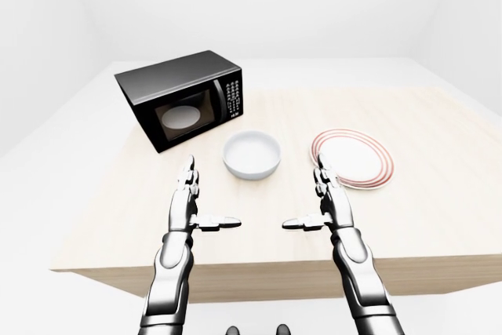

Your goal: Pick up the white bowl and put it on the plate.

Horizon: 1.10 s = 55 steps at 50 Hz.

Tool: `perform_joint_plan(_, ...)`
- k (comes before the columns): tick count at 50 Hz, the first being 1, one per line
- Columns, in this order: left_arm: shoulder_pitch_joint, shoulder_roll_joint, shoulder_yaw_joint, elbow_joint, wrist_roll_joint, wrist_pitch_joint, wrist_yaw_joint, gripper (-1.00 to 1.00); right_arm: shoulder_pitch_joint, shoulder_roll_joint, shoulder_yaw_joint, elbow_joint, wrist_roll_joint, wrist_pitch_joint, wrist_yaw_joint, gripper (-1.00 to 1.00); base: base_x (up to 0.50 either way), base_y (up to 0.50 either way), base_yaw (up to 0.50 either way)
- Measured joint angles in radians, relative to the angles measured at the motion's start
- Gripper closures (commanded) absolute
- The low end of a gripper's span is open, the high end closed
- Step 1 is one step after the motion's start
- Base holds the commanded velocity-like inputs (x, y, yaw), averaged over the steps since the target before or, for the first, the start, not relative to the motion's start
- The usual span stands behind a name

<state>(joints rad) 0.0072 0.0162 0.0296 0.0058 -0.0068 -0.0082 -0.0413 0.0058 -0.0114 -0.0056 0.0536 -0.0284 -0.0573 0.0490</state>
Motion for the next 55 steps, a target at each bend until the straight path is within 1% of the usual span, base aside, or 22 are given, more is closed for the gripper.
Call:
perform_joint_plan(27,-0.003,0.0,0.001,-0.006,-0.002,0.004,0.002,-1.0,-0.004,0.001,0.003,0.0,-0.01,-0.001,0.0,-1.0,0.34,0.06,0.0)
perform_joint_plan(36,-0.001,0.0,0.0,-0.007,-0.001,0.003,0.001,-1.0,0.0,-0.001,0.003,-0.003,-0.023,-0.005,-0.008,-1.0,0.05,0.01,0.0)
perform_joint_plan(39,0.0,0.0,0.001,-0.006,-0.001,0.002,0.002,-1.0,0.004,-0.004,0.006,-0.019,-0.048,0.005,-0.015,-1.0,0.0,0.0,0.0)
perform_joint_plan(45,-0.001,0.0,0.001,-0.006,-0.001,0.003,0.003,-1.0,0.01,-0.019,0.017,-0.098,-0.164,0.054,-0.025,-1.0,0.0,0.0,0.0)
perform_joint_plan(48,-0.001,0.0,0.001,-0.005,-0.001,0.002,0.004,-1.0,-0.002,-0.03,0.021,-0.118,-0.243,0.072,-0.026,-1.0,0.0,0.0,0.0)
perform_joint_plan(51,-0.002,0.0,0.002,-0.002,-0.001,0.001,0.004,-1.0,-0.014,-0.04,0.023,-0.134,-0.322,0.085,-0.019,-1.0,0.0,0.0,0.0)
perform_joint_plan(55,-0.003,0.0,0.002,0.001,0.0,-0.001,0.005,-1.0,-0.032,-0.052,0.029,-0.146,-0.434,0.092,-0.002,-1.0,0.0,0.0,0.0)
